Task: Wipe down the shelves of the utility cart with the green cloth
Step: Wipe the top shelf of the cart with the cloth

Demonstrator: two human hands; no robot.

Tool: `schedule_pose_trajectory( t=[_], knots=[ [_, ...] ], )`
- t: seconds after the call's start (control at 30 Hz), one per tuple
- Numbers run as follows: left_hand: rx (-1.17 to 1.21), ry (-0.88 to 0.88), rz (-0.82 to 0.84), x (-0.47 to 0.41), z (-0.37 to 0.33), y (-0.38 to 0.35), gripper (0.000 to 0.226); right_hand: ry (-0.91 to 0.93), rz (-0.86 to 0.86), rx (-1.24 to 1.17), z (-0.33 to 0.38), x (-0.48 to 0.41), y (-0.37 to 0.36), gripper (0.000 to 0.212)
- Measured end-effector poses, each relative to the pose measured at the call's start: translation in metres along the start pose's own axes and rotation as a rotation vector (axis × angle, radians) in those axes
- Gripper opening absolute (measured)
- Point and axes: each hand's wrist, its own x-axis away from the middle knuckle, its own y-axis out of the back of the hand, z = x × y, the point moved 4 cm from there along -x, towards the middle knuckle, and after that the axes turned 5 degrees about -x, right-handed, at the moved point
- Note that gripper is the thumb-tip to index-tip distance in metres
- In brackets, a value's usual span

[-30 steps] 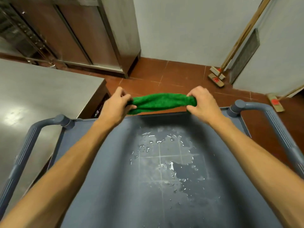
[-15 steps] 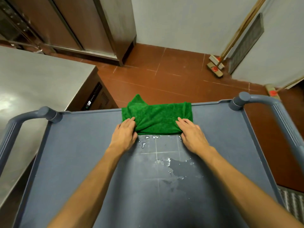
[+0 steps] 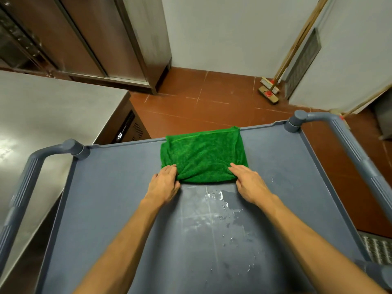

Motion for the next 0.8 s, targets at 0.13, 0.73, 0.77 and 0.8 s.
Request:
schedule_pose_trajectory(
  t=[0.13,0.73,0.77,0.8],
  knots=[
    [0.005,-0.012,0.007,0.025,-0.002,-0.007,0.052,-0.011,-0.022,-0.015,0.006,0.028,-0.009,0.058],
    [0.048,-0.069,-0.004,0.147,-0.019,-0.043,0.017,-0.082,-0.026,-0.040,0.022,0.151,-0.055,0.060],
    [0.049,-0.071,-0.007,0.154,-0.021,-0.045,0.018,-0.085,-0.031,-0.039,0.022,0.159,-0.057,0.059],
    [0.051,-0.071,-0.010,0.162,-0.022,-0.047,0.019,-0.084,-0.036,-0.036,0.023,0.166,-0.059,0.059]
  ],
)
